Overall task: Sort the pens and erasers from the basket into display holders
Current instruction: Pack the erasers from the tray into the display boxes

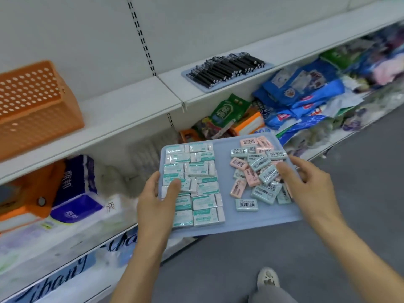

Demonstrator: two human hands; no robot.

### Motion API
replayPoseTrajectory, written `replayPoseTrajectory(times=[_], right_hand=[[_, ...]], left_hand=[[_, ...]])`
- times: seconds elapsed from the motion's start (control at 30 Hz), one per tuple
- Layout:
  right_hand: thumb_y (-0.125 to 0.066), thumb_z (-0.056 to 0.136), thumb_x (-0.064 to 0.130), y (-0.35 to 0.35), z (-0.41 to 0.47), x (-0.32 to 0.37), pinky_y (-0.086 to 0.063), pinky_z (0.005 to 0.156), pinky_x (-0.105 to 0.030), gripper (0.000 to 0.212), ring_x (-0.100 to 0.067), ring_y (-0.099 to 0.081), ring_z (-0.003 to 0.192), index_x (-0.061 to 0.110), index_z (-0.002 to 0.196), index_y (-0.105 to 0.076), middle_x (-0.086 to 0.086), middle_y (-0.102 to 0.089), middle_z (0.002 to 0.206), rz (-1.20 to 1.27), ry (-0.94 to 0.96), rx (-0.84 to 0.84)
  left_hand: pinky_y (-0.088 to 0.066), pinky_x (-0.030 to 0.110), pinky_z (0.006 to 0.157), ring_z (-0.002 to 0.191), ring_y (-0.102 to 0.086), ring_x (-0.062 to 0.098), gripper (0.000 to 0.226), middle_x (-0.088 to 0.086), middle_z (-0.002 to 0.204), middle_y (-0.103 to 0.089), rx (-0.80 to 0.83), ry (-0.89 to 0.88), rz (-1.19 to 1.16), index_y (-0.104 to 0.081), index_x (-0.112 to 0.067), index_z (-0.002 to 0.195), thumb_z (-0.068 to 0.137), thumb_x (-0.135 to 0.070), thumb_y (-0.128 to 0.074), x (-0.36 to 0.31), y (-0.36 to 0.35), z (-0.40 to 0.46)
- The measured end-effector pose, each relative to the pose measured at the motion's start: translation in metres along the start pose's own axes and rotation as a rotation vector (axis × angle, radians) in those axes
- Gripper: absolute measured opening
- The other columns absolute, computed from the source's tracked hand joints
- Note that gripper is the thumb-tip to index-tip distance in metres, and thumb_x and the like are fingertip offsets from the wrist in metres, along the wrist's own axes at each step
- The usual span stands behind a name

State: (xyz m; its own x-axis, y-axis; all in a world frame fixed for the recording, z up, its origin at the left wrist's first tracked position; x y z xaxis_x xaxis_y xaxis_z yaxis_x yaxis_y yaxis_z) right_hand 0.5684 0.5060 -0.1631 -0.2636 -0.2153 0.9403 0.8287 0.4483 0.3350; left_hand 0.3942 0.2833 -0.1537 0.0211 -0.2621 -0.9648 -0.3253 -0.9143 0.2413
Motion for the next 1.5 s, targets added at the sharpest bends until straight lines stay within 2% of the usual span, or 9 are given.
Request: replayPoseTrajectory(times=[0.17, 0.3, 0.43, 0.53, 0.7, 0.9, 1.07, 1.33, 1.5], right_hand=[[-0.064, 0.085, 0.052, 0.057, -0.003, -0.021, -0.055, 0.075, -0.036, 0.036, -0.009, -0.068, 0.084, 0.032, 0.114, -0.062, 0.008, -0.071, 0.092, 0.012, -0.037, -0.122], [-0.065, 0.088, 0.044, 0.111, 0.003, -0.037, -0.053, 0.069, -0.030, 0.007, 0.003, -0.066, 0.071, 0.040, 0.093, -0.064, 0.015, -0.071, 0.080, 0.044, -0.039, -0.205], [-0.066, 0.087, 0.044, 0.170, 0.015, -0.057, -0.054, 0.069, -0.033, 0.006, -0.003, -0.068, 0.071, 0.040, 0.089, -0.064, 0.014, -0.072, 0.077, 0.048, -0.067, -0.287], [-0.067, 0.087, 0.042, 0.215, 0.023, -0.072, -0.053, 0.065, -0.033, 0.003, -0.006, -0.069, 0.068, 0.039, 0.086, -0.065, 0.012, -0.073, 0.077, 0.054, -0.067, -0.326], [-0.066, 0.089, 0.037, 0.285, 0.040, -0.092, -0.050, 0.055, -0.019, 0.002, -0.001, -0.067, 0.064, 0.035, 0.087, -0.065, 0.008, -0.073, 0.081, 0.050, -0.071, -0.385], [-0.066, 0.089, 0.036, 0.350, 0.071, -0.114, -0.052, 0.059, -0.021, 0.007, 0.002, -0.066, 0.064, 0.037, 0.083, -0.064, 0.010, -0.072, 0.081, 0.066, -0.100, -0.465], [-0.065, 0.089, 0.037, 0.388, 0.125, -0.131, -0.051, 0.065, -0.026, 0.008, 0.000, -0.067, 0.068, 0.039, 0.082, -0.062, 0.012, -0.072, 0.082, 0.063, -0.117, -0.514], [-0.066, 0.087, 0.041, 0.453, 0.254, -0.166, -0.053, 0.067, -0.029, 0.021, -0.004, -0.070, 0.074, 0.027, 0.104, -0.068, 0.009, -0.075, 0.084, 0.091, -0.135, -0.552], [-0.068, 0.087, 0.038, 0.499, 0.339, -0.177, -0.055, 0.068, -0.032, 0.006, -0.003, -0.069, 0.070, 0.032, 0.087, -0.067, 0.014, -0.074, 0.079, 0.105, -0.125, -0.614]], left_hand=[[-0.058, 0.031, 0.066, 0.079, -0.071, 0.007, 0.021, -0.014, 0.100, -0.068, 0.117, -0.055, 0.021, -0.053, -0.048, 0.095, 0.092, -0.030, -0.064, -0.019, -0.055, -0.012], [-0.060, 0.039, 0.072, 0.081, -0.072, 0.012, 0.033, -0.010, 0.105, -0.069, 0.198, -0.091, 0.028, -0.053, -0.039, 0.119, 0.089, -0.036, -0.065, -0.034, -0.109, -0.023], [-0.056, 0.021, 0.058, 0.072, -0.071, 0.004, 0.025, -0.019, 0.090, -0.067, 0.253, -0.101, 0.025, -0.050, -0.045, 0.106, 0.091, -0.032, -0.064, -0.048, -0.171, -0.043], [-0.058, 0.027, 0.064, 0.073, -0.070, 0.004, 0.018, -0.026, 0.086, -0.068, 0.302, -0.091, 0.020, -0.055, -0.045, 0.096, 0.091, -0.031, -0.064, -0.056, -0.217, -0.060], [-0.059, 0.034, 0.069, 0.080, -0.073, 0.013, 0.021, -0.007, 0.101, -0.071, 0.382, -0.120, 0.000, -0.055, -0.045, 0.104, 0.089, -0.036, -0.066, -0.070, -0.297, -0.078], [-0.054, 0.045, 0.091, 0.105, -0.067, 0.019, 0.078, -0.004, 0.127, -0.063, 0.451, -0.134, 0.045, -0.046, -0.035, 0.138, 0.068, -0.066, -0.064, -0.092, -0.383, -0.085], [-0.059, 0.041, 0.080, 0.087, -0.072, 0.014, 0.057, -0.003, 0.113, -0.068, 0.495, -0.166, 0.032, -0.047, -0.033, 0.137, 0.085, -0.045, -0.066, -0.119, -0.461, -0.065], [-0.057, 0.033, 0.070, 0.073, -0.071, 0.007, 0.020, -0.014, 0.085, -0.070, 0.534, -0.195, 0.026, -0.052, -0.045, 0.099, 0.088, -0.034, -0.066, -0.165, -0.601, -0.008], [-0.051, 0.023, 0.065, 0.081, -0.070, 0.006, 0.035, -0.011, 0.100, -0.069, 0.581, -0.203, -0.002, -0.055, -0.036, 0.122, 0.089, -0.037, -0.065, -0.202, -0.693, 0.027]])
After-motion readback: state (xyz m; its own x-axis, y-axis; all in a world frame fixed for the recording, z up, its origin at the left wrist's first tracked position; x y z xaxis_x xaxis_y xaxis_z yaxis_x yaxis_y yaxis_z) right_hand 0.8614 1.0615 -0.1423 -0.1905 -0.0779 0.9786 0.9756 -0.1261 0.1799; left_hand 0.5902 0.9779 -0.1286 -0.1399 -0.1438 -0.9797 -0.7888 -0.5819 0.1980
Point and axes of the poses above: each hand's wrist, its own z-axis towards the middle knuckle, its own y-axis out of the back of the hand, x = y × z, the point moved 2 cm from there along z, towards the middle knuckle
